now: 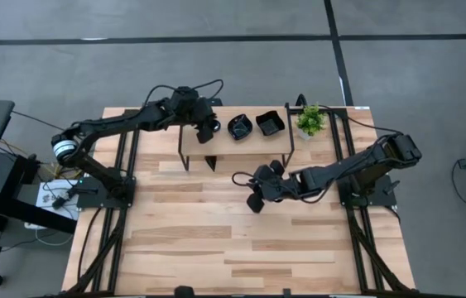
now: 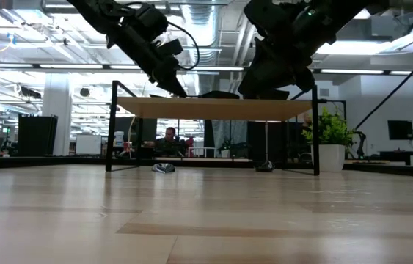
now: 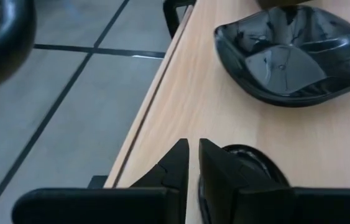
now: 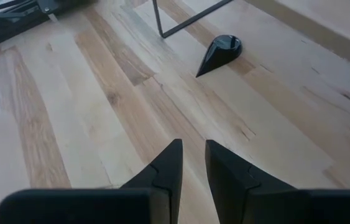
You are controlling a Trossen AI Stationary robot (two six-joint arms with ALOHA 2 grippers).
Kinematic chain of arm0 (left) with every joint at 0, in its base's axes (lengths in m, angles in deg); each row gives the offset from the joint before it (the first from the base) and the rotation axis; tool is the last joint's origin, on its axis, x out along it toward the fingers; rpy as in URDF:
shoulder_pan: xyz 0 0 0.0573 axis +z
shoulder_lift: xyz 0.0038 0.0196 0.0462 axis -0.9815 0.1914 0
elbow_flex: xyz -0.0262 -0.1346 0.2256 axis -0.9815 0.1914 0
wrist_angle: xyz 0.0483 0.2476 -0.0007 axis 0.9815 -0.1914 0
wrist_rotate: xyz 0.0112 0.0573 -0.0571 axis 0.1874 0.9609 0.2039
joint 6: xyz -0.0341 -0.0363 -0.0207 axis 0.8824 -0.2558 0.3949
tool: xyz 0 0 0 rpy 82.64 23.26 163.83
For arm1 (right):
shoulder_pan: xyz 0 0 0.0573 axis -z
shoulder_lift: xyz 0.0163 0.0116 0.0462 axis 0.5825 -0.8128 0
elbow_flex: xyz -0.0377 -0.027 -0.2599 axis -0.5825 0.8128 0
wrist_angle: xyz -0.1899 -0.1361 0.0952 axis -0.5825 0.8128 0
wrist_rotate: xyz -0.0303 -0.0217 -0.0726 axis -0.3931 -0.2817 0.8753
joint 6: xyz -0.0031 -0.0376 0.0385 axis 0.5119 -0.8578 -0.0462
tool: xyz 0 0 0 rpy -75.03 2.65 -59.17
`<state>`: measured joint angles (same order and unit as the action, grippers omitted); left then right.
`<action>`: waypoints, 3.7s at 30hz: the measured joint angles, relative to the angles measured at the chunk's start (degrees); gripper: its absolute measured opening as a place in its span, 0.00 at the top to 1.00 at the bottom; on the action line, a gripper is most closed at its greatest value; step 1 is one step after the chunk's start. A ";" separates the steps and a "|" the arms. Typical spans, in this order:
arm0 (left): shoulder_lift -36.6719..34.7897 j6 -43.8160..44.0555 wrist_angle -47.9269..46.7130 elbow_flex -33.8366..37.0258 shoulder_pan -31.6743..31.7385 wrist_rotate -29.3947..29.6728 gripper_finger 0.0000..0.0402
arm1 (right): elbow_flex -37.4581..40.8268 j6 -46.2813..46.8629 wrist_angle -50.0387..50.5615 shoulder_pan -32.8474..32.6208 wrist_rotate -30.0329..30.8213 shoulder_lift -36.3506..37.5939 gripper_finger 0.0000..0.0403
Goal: Pick & Place Mini shaped plates
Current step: Stack the black drop shaped plate on the black drop shaped plate on the shelf
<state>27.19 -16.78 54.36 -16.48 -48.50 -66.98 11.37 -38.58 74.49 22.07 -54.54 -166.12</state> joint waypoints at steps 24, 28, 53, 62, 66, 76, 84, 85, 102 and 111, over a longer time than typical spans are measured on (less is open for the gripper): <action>0.01 1.77 -2.81 0.37 -0.52 0.11 0.90 | 0.00 -0.46 0.04 0.65 -0.01 0.00 0.84; 0.02 1.77 -3.28 0.37 -0.89 0.08 0.90 | 0.00 -0.46 0.06 0.65 -0.02 0.00 0.84; -1.64 -2.35 -0.20 0.39 -0.79 0.54 0.90 | 0.00 -0.04 0.28 0.55 -0.11 0.00 0.84; 0.15 -2.36 0.57 0.39 0.98 2.20 0.90 | 0.00 -0.02 0.24 0.56 -0.09 0.00 0.84; 0.15 -2.36 0.61 0.39 2.10 2.17 0.90 | 0.00 -0.02 0.24 0.63 -0.07 0.00 0.84; 0.24 -2.34 0.46 0.39 1.07 0.08 0.90 | 0.00 -0.02 0.22 1.75 -0.07 0.00 0.84; 0.28 -1.27 -1.14 0.39 1.04 0.08 0.90 | 0.00 -0.04 0.22 1.72 -0.07 0.00 0.84; 0.28 -1.17 -1.44 0.39 1.03 0.08 0.90 | 0.00 -0.03 0.22 1.72 -0.07 0.00 0.84; 0.28 0.24 -1.99 0.39 1.02 0.08 0.90 | 0.00 -0.02 0.22 1.70 -0.09 0.00 0.84; -1.51 0.15 -1.00 0.39 1.02 0.21 0.90 | 0.00 -0.04 0.20 1.70 -0.09 0.00 0.84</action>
<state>25.68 -16.62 53.35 -16.09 -47.48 -66.77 11.37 -38.62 74.69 23.77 -54.63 -166.12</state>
